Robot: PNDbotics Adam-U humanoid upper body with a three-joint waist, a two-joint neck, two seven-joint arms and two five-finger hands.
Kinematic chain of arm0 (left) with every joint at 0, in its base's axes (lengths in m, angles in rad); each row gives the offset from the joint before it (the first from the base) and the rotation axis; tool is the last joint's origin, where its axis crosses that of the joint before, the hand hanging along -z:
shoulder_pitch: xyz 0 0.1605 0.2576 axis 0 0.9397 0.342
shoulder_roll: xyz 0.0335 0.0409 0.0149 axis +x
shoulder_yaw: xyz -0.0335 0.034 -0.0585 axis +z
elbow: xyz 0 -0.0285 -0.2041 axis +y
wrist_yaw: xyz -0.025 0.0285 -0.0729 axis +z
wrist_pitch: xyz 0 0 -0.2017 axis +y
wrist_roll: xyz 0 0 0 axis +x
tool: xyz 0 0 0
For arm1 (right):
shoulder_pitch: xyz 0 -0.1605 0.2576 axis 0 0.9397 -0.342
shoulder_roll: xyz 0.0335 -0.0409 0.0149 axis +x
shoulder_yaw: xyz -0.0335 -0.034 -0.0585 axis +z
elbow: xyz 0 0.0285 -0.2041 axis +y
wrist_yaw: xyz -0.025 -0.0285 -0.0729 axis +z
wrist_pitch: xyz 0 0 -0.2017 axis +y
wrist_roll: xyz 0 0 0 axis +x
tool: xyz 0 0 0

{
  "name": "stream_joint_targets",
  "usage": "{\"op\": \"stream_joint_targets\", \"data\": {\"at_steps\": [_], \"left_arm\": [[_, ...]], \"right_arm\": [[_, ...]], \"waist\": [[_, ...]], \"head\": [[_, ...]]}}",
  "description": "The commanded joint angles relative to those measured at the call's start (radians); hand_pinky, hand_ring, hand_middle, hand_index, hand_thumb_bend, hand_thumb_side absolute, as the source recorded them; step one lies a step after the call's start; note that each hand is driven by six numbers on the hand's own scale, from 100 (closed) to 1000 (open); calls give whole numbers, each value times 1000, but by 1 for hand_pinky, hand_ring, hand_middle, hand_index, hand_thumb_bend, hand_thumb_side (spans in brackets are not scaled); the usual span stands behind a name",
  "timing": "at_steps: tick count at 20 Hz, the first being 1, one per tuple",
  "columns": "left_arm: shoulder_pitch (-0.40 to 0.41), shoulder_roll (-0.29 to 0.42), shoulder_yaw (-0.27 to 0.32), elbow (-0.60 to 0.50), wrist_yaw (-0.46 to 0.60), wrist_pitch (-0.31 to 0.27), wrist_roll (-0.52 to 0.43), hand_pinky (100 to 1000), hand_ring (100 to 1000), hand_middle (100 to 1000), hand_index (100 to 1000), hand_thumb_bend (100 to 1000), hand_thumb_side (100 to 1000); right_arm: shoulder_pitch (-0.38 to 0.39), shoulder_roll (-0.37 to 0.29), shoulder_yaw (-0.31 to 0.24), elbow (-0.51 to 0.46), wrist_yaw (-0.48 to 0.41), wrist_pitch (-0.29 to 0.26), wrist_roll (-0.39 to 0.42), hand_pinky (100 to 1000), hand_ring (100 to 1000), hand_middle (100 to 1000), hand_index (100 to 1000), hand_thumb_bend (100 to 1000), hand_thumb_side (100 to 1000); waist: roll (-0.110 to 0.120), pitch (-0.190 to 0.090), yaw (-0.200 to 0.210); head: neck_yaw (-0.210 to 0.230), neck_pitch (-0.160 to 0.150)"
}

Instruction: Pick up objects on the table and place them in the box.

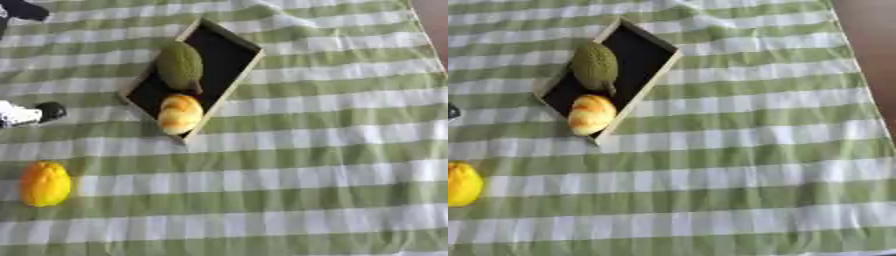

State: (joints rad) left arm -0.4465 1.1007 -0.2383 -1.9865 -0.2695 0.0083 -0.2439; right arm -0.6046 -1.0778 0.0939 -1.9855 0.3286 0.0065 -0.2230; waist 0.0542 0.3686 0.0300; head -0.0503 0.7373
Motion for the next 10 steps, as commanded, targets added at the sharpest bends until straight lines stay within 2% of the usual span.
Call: {"op": "stream_joint_targets", "data": {"at_steps": [1, 3, 6, 10], "left_arm": [[-23, 41, -28, -14, 17, 10, -75, 933, 867, 800, 913, 687, 263], [-24, 38, -45, -14, 28, 25, -109, 933, 866, 799, 913, 707, 228], [-24, 37, -56, -14, 29, 48, -141, 934, 872, 808, 917, 603, 248], [-3, 40, -56, -14, -14, 86, -141, 931, 874, 811, 920, 610, 239]], "right_arm": [[-4, -39, -19, -14, 1, 4, -14, 887, 861, 776, 859, 123, 100], [-1, -37, -22, -14, 2, 9, -20, 887, 861, 775, 858, 123, 100], [5, -34, -24, -14, 5, 19, -26, 887, 861, 774, 856, 113, 100], [14, -30, -27, -14, 3, 30, -30, 887, 860, 773, 855, 102, 100]], "waist": [[-1, -27, -1], [2, -27, -3], [5, -28, -3], [8, -29, 1]], "head": [[-12, -5], [-21, -4], [-27, -4], [-18, 2]]}}
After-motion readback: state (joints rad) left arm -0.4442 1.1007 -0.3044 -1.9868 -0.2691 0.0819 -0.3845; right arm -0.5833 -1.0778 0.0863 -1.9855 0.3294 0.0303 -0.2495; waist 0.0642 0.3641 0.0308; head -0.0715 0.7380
